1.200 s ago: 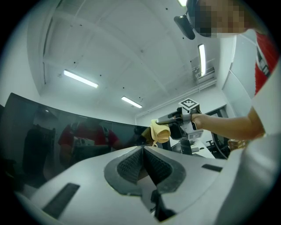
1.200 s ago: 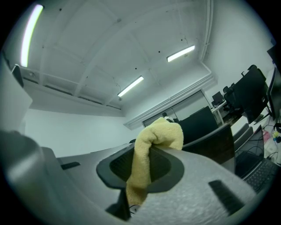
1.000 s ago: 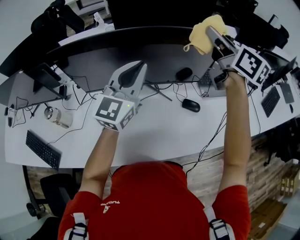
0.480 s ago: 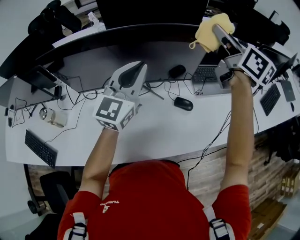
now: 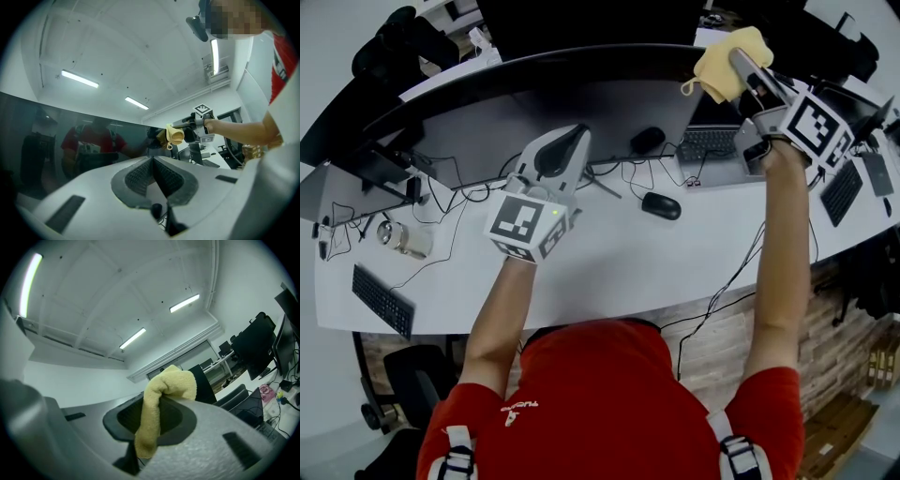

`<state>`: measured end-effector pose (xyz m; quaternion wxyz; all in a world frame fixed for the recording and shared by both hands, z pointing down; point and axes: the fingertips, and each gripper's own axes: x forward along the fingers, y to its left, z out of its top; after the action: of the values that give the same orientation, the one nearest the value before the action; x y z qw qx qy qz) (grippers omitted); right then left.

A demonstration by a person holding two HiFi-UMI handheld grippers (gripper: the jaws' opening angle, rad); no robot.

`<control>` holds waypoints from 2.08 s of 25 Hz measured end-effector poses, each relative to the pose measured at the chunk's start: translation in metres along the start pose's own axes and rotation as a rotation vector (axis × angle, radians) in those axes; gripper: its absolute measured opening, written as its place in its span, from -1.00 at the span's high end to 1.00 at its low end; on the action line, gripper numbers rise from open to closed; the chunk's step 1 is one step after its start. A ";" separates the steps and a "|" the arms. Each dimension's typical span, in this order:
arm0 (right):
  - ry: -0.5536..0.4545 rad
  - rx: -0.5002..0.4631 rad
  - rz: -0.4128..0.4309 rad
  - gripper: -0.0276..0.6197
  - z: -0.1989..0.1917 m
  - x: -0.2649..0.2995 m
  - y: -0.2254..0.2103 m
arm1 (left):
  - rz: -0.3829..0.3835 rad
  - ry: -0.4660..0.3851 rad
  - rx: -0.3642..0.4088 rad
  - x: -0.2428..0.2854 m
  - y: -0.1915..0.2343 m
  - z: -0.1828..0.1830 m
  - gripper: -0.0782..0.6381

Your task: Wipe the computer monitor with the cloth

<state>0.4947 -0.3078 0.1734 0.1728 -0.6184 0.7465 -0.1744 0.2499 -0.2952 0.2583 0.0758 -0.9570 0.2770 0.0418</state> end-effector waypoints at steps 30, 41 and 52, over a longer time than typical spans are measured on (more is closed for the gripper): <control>0.072 0.006 0.181 0.73 -0.080 0.013 -0.031 | 0.016 0.060 0.004 0.009 0.004 -0.030 0.75; 0.155 0.076 0.101 0.73 -0.153 0.011 -0.079 | 0.023 0.067 -0.023 0.014 0.001 -0.050 0.75; 0.220 0.110 0.040 0.73 -0.229 0.009 -0.123 | 0.047 0.105 -0.055 0.000 0.001 -0.065 0.75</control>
<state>0.4903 -0.3269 0.4328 0.1271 -0.5702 0.7623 -0.2785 0.2518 -0.3067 0.3221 0.0339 -0.9527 0.3019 0.0009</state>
